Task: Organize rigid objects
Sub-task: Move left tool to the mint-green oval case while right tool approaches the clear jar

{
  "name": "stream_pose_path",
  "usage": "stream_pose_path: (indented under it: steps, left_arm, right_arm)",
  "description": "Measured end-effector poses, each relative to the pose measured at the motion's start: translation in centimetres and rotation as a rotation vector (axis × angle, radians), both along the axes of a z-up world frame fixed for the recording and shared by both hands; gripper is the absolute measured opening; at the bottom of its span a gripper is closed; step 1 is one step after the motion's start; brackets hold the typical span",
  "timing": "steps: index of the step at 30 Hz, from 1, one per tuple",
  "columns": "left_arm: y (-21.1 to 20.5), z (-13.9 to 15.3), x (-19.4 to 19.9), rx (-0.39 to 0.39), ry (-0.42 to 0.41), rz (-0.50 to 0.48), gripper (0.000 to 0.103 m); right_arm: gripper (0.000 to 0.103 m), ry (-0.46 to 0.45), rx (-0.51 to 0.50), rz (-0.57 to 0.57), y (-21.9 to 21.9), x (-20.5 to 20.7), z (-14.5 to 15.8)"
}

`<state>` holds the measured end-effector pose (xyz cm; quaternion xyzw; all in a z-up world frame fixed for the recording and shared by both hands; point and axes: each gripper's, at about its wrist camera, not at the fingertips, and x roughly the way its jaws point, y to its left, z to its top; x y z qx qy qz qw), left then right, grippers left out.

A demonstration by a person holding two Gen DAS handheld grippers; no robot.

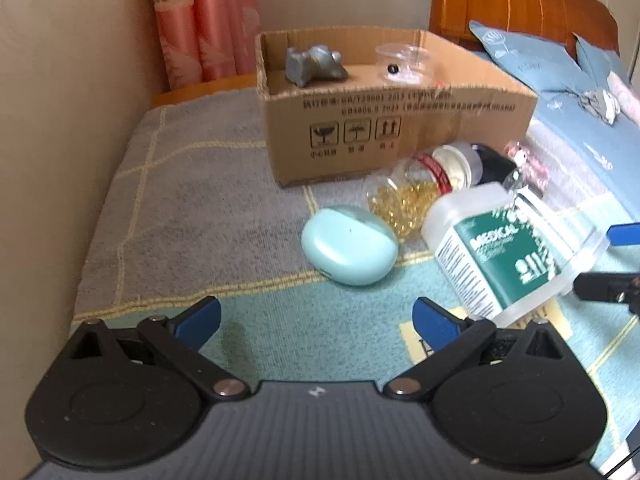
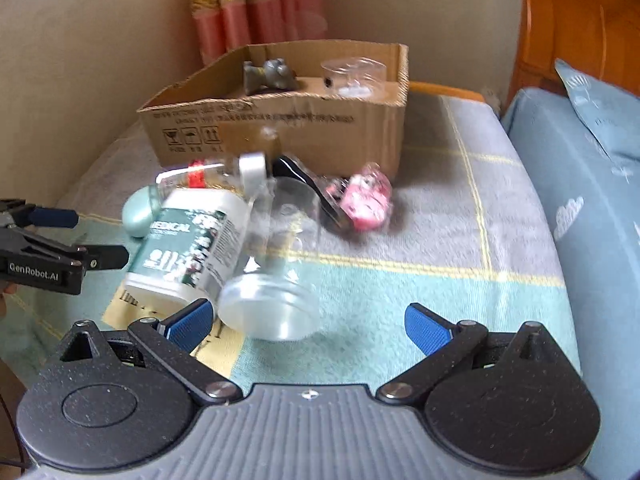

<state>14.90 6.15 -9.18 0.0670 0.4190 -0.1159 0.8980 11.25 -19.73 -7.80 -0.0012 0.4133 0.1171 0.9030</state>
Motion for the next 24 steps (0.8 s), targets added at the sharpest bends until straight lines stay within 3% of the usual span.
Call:
stream_pose_path:
  steps: [6,15,24]
  left_arm:
    - [0.1,-0.8,0.8,-0.016,0.021,-0.016,0.102]
    - [-0.1,-1.0,1.5,-0.014,0.01,-0.047,0.102]
    - [-0.3,-1.0,2.3,-0.009,0.003,-0.073,0.102]
  right_arm:
    - [0.103,0.01,0.071,-0.071,-2.5,-0.4,0.2]
    - [0.103,0.038,0.044,-0.199,-5.3,-0.2,-0.7]
    - [0.103,0.027,0.037,-0.256,-7.0,1.8,-1.3]
